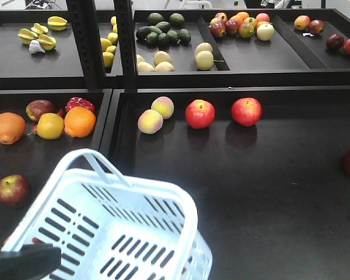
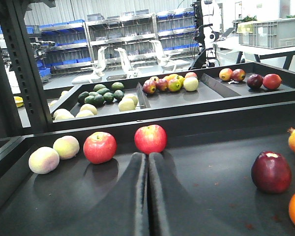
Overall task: Pick three apples into basket with both arms
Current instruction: 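Pull the lifted basket back toward the robot with the left gripper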
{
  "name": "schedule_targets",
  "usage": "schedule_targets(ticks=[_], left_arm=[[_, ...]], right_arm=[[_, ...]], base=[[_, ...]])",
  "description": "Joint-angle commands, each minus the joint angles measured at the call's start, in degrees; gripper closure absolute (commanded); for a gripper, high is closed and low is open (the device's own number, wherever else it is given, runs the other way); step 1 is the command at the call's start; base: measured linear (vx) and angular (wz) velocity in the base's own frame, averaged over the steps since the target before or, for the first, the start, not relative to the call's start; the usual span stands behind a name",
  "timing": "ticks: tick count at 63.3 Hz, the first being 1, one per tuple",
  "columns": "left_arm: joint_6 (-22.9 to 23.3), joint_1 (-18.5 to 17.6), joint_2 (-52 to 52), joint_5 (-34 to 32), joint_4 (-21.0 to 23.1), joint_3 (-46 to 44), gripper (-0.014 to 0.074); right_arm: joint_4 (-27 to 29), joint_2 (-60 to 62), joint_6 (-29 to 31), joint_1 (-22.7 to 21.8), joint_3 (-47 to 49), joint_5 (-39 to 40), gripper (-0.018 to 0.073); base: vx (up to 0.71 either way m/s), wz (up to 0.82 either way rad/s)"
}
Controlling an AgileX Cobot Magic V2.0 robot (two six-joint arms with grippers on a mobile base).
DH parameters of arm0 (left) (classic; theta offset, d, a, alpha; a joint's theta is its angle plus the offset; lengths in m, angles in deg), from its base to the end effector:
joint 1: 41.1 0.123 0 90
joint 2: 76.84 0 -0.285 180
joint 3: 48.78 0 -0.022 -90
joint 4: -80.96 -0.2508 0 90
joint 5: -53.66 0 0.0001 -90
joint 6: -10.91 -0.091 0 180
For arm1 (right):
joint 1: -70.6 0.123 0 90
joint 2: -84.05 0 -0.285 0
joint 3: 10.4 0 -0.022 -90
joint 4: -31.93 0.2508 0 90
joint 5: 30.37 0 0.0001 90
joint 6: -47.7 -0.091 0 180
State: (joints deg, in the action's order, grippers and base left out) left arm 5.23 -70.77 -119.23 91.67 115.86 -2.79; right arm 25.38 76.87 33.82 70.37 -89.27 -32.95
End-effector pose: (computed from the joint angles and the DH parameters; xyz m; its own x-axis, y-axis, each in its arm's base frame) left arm 0.0819 -0.0836 0.3002 -0.6969 -0.0258 -0.7167 0.4914 0.7107 -0.5035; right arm 0.0569 -0.0007 0.1999 0.0252 0.1276 -0.9915 0.0060 0.9918 0.1278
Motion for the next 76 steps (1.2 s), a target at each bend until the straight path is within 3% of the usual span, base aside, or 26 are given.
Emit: schedule_targets(ticks=[1, 76], left_arm=[[-0.09, -0.16, 0.10, -2.42, 2.07, -1.96, 0.0604], [-0.09, -0.16, 0.10, -1.73, 2.07, -1.96, 0.0603]], right_arm=[[-0.61, 0.65, 0.30, -0.30, -0.75, 4.21, 0.0561], [-0.61, 0.65, 0.30, -0.30, -0.75, 4.21, 0.0561]], base=[[0.00, 0.00], [0.00, 0.00]])
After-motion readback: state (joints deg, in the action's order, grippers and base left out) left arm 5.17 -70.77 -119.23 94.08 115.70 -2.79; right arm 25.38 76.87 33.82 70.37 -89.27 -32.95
